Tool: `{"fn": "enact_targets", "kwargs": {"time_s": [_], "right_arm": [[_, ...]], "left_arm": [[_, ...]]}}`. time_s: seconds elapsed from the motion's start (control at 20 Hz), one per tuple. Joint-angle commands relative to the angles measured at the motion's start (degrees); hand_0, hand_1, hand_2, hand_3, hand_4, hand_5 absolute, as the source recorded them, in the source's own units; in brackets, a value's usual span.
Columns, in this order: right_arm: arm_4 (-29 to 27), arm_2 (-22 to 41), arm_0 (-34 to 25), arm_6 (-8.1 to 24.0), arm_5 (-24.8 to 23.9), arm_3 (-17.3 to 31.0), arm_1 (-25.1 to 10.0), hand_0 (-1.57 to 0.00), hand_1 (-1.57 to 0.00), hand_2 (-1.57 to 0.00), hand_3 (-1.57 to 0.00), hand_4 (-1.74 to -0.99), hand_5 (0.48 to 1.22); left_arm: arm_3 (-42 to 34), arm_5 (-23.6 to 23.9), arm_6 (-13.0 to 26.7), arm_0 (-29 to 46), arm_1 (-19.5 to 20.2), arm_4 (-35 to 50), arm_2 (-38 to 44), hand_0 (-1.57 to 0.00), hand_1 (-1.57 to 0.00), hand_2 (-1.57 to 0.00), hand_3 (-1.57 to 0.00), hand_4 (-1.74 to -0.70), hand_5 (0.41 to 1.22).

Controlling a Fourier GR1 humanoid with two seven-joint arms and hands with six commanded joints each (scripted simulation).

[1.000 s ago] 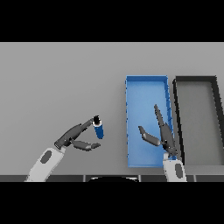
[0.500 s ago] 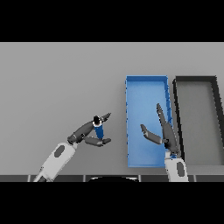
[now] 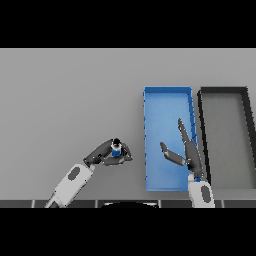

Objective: Pick up the blue pipe and place it into the blue bin.

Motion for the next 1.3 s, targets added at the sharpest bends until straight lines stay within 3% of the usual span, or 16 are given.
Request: {"fn": "enact_targets", "kwargs": {"time_s": [0.0, 0.15, 0.4, 0.7, 0.8, 0.95, 1.05, 1.2, 1.25], "right_arm": [[-0.07, -0.43, 0.12, -0.11, 0.03, 0.13, -0.51, 0.00, 0.00, 0.00, 0.00, -1.195, 0.603], [-0.99, -0.65, -0.47, 1.14, 0.46, -0.91, -0.67, 0.00, 0.00, 0.00, 0.00, -1.192, 0.602], [0.93, 0.10, 0.50, -0.31, -0.26, -0.11, -0.48, 0.00, 0.00, 0.00, 0.00, -1.183, 0.606], [1.31, 0.04, 1.60, -2.28, -0.56, -0.75, -0.74, 0.00, 0.00, 0.00, 0.00, -1.144, 0.601], [0.76, -0.66, 0.86, -1.61, -0.47, -1.09, -1.31, 0.00, 0.00, 0.00, 0.00, -1.136, 0.604], [0.89, -0.67, 1.55, -0.47, -1.09, -1.74, -0.90, 0.00, 0.00, 0.00, 0.00, -1.127, 0.605], [1.16, -0.49, 1.90, -0.31, -1.38, -1.70, -0.57, 0.00, 0.00, 0.00, 0.00, -1.161, 0.605], [0.93, -0.66, 2.02, -0.62, -1.39, -1.61, -0.51, 0.00, 0.00, 0.00, 0.00, -1.176, 0.605], [-0.55, -0.60, 2.19, -2.48, -0.12, -1.75, -0.52, 0.00, 0.00, 0.00, 0.00, -1.186, 0.615]], "left_arm": [[0.21, 0.77, -1.53, 0.24, 0.19, -0.76, -0.38, -1.22, -1.28, -1.30, -1.22, -1.63, 1.101], [0.54, 2.50, -2.81, -0.15, -0.68, -1.42, -0.57, -1.39, -1.42, -1.43, -1.35, -1.68, 1.160], [-6.13, 4.27, -1.84, -0.70, -2.20, 0.38, -0.46, -1.51, -1.52, -1.52, -1.45, -1.72, 1.201], [-13.47, 4.13, 3.76, -1.87, -1.55, 1.73, -1.42, -1.56, -1.56, -1.56, -1.49, -1.74, 1.216], [-14.44, 4.24, 5.62, -2.32, -1.40, 1.56, -1.66, -1.56, -1.56, -1.56, -1.49, -1.74, 1.218], [-14.94, 4.47, 6.62, -2.08, -1.25, 0.71, -2.27, -1.57, -1.57, -1.57, -1.50, -1.74, 1.219], [-14.22, 4.28, 6.97, -2.14, -1.26, 0.09, -2.53, -1.57, -1.57, -1.57, -1.50, -1.74, 1.219], [-13.55, 4.16, 6.84, -2.61, -1.39, 0.33, -1.93, -1.57, -1.57, -1.57, -1.49, -1.74, 1.219], [-14.01, 4.00, 6.90, -2.57, -1.24, 0.38, -2.01, -1.57, -1.57, -1.57, -1.50, -1.74, 1.220]]}}
